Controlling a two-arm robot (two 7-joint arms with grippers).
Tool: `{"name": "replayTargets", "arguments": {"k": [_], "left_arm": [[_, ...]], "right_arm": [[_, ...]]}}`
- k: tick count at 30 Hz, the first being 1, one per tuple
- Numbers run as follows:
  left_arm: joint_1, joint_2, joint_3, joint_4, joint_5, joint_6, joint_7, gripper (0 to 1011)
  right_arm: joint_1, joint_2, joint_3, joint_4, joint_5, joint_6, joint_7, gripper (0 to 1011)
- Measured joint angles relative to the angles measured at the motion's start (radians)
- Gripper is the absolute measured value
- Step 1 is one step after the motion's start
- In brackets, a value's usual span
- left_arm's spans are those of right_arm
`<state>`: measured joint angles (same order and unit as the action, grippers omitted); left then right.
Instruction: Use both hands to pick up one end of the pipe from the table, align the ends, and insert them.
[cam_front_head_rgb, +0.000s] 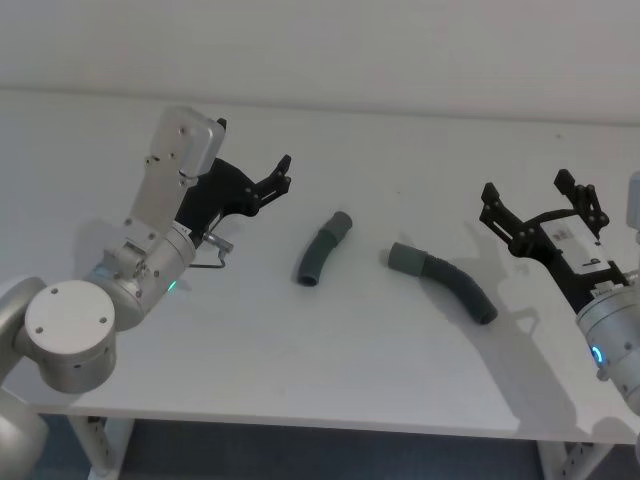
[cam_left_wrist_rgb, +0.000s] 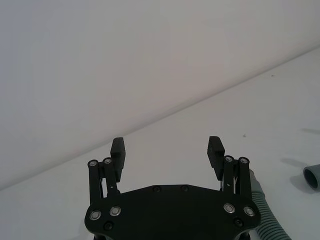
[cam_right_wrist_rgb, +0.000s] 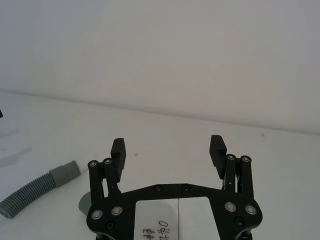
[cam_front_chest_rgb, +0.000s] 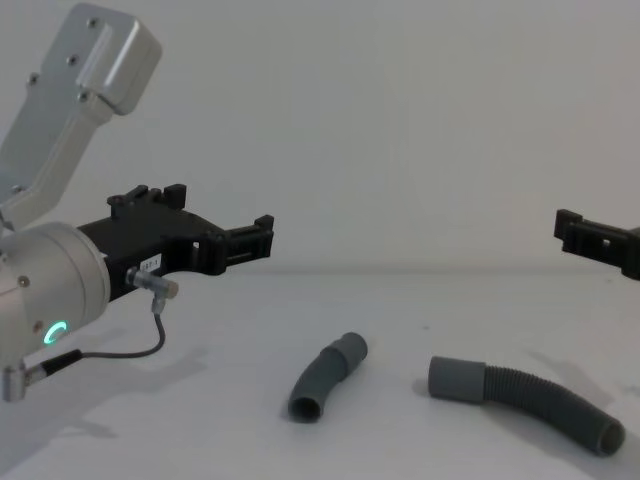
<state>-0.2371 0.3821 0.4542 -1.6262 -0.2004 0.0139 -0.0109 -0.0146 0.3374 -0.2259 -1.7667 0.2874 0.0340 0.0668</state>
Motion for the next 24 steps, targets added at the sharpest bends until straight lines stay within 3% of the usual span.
{"name": "replayTargets", "arguments": {"k": [24], "left_arm": [[0.0, 0.0, 0.0, 0.0, 0.0, 0.0, 0.0, 1001]], "right_arm": [[0.0, 0.0, 0.0, 0.0, 0.0, 0.0, 0.0, 1001]]}}
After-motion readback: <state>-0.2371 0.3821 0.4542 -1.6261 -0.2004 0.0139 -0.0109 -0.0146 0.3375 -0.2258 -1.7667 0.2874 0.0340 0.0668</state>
